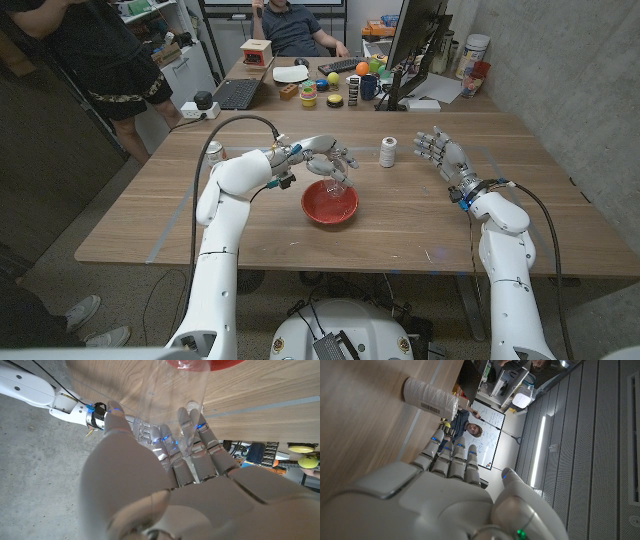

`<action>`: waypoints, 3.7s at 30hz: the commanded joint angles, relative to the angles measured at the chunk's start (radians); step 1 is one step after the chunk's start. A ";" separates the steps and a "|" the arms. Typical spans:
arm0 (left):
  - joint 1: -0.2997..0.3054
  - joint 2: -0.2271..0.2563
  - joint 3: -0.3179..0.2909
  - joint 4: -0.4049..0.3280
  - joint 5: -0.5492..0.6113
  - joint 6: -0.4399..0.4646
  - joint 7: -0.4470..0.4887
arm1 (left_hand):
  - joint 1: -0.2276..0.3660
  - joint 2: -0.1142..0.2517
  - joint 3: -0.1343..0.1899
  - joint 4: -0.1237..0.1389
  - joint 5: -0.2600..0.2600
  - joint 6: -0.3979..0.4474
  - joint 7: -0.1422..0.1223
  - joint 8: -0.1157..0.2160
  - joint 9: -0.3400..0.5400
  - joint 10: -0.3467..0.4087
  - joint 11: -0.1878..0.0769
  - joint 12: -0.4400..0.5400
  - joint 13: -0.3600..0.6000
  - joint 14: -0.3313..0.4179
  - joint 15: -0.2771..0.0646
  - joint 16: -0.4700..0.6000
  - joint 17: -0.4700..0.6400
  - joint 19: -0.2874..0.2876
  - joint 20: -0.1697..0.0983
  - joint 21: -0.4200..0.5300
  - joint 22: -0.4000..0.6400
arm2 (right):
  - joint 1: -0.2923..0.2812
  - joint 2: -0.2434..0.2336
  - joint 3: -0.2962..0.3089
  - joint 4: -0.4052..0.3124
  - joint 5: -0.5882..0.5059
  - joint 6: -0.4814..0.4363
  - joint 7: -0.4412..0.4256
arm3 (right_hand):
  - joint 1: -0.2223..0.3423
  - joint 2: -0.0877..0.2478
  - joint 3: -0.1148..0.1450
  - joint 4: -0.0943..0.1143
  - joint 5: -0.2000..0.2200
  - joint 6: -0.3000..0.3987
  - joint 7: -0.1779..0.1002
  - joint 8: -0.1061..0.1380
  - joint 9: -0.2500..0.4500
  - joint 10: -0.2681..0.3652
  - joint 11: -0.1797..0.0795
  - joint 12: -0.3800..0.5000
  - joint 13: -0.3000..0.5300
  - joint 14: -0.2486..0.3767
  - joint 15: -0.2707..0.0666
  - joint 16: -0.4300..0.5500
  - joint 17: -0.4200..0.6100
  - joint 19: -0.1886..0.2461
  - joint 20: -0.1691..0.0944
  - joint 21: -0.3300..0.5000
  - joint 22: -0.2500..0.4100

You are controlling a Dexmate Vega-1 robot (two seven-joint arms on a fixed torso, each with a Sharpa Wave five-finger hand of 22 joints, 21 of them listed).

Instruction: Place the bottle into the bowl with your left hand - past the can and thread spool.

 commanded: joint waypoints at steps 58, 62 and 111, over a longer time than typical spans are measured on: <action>0.059 0.059 0.047 0.007 0.199 -0.028 0.104 | 0.199 0.191 0.000 -0.006 -0.014 0.006 -0.007 -0.014 0.007 0.073 -0.070 -0.002 0.005 0.089 -0.187 -0.003 0.002 -0.014 -0.101 0.008 0.006 | -0.025 0.000 0.002 -0.014 0.014 0.006 -0.004 | -0.019 0.004 -0.010 0.004 0.005 -0.006 0.008 0.006 0.004 0.001 0.006 0.006 0.006 0.005 0.006 0.004 0.002 0.014 0.000 -0.014 0.005; 0.060 0.060 0.049 0.009 0.202 -0.024 0.102 | 0.198 0.192 0.000 -0.004 -0.015 0.006 -0.010 -0.015 0.007 0.073 -0.070 -0.002 0.005 0.089 -0.187 -0.003 0.002 -0.015 -0.101 0.008 0.006 | -0.026 -0.001 0.002 -0.015 0.011 0.008 -0.007 | -0.020 0.004 -0.011 0.004 0.005 -0.007 0.011 0.006 0.004 0.002 0.006 0.006 0.006 0.004 0.005 0.003 0.002 0.013 0.000 -0.015 0.006; 0.091 0.079 0.057 -0.020 0.223 -0.014 0.084 | 0.168 0.167 -0.035 0.017 -0.035 -0.068 -0.005 -0.044 0.014 -0.019 -0.068 -0.017 0.004 0.006 -0.182 -0.026 -0.006 -0.055 -0.072 0.003 0.006 | -0.036 -0.003 0.004 -0.030 0.019 0.003 -0.001 | -0.039 -0.003 -0.027 0.017 0.007 -0.007 0.028 0.006 0.004 0.002 0.007 0.006 0.006 0.004 0.005 0.004 0.004 0.017 -0.001 -0.026 0.006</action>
